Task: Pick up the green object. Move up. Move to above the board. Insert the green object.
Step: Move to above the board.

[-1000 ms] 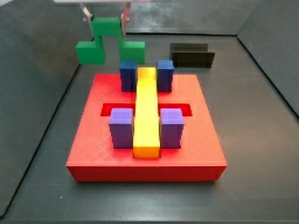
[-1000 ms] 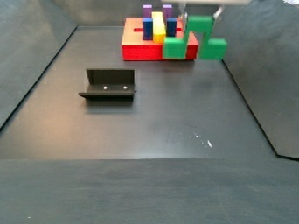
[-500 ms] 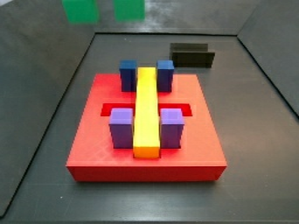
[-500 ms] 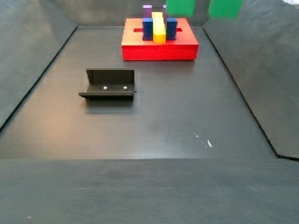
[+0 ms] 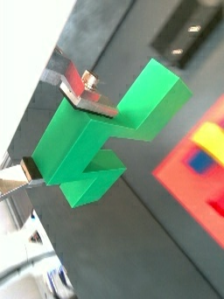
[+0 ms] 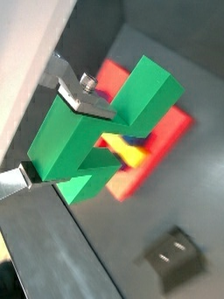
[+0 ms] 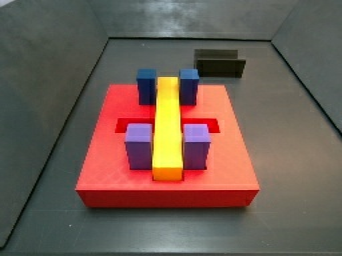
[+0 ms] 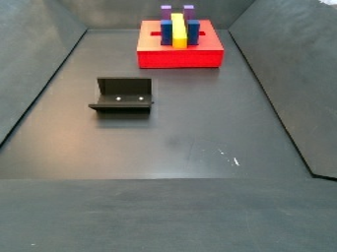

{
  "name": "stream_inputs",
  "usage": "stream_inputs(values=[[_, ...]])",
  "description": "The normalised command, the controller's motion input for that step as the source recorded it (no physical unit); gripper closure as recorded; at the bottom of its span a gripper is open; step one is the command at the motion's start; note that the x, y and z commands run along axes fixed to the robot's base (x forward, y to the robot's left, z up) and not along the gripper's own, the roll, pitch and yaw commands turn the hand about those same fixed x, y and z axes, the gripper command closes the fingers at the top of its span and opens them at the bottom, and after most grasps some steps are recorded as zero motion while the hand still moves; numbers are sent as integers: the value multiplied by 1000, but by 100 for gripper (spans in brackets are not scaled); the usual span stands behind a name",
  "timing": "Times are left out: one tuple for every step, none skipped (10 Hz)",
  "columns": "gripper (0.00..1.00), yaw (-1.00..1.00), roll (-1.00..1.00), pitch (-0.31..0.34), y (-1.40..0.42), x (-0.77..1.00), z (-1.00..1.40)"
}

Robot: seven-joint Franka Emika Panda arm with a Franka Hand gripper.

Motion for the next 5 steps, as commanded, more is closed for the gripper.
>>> stream_inputs(values=[[100, 3, 72, 399, -1400, 985, 317], [100, 7, 54, 275, -939, 664, 244], [100, 14, 65, 160, -614, 404, 167], [100, 12, 40, 55, -300, 193, 91], [100, 10, 37, 35, -215, 133, 69]])
